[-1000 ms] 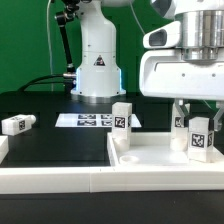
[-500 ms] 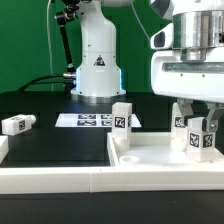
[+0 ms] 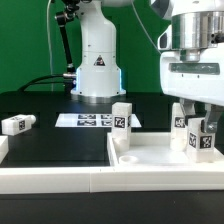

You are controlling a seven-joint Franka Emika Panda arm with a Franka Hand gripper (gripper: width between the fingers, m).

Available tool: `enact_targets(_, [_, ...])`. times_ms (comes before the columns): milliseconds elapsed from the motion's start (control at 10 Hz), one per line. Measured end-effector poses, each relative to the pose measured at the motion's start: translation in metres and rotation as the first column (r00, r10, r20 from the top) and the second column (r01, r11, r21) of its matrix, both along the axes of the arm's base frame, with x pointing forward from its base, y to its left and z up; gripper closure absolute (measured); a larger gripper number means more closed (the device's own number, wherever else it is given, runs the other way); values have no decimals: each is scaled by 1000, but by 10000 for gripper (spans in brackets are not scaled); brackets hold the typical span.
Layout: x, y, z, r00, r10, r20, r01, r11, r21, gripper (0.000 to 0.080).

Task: Assemble square table

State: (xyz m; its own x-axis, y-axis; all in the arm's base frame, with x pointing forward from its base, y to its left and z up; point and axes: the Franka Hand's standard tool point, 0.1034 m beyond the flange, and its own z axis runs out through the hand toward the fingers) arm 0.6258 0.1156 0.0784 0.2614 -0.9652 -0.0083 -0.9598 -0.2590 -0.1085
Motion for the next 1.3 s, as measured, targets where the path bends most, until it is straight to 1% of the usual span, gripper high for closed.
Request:
enact_targets(100, [0, 2, 1, 997, 68, -20, -68, 998, -6, 263])
enact_targets(200, [3, 4, 0, 986, 162, -29, -163, 987, -14, 185])
enact_targets(300, [6, 5, -1, 961, 274, -27, -274, 961, -23, 157])
enact_targets(600, [6, 4, -1, 885, 466, -26, -466, 884, -40, 152])
enact_targets(700, [6, 4, -2, 864, 503, -27, -503, 863, -44, 150])
enact_targets(900, [6, 4, -1, 748, 663, -30, -664, 745, -59, 150])
enact_targets(1000, [6, 5, 0, 709, 705, -30, -705, 706, -63, 150])
enact_targets(1200, [4, 7, -2, 579, 814, -36, -814, 576, -72, 150])
enact_targets(1300, [3, 7, -3, 545, 837, -39, -837, 542, -73, 150])
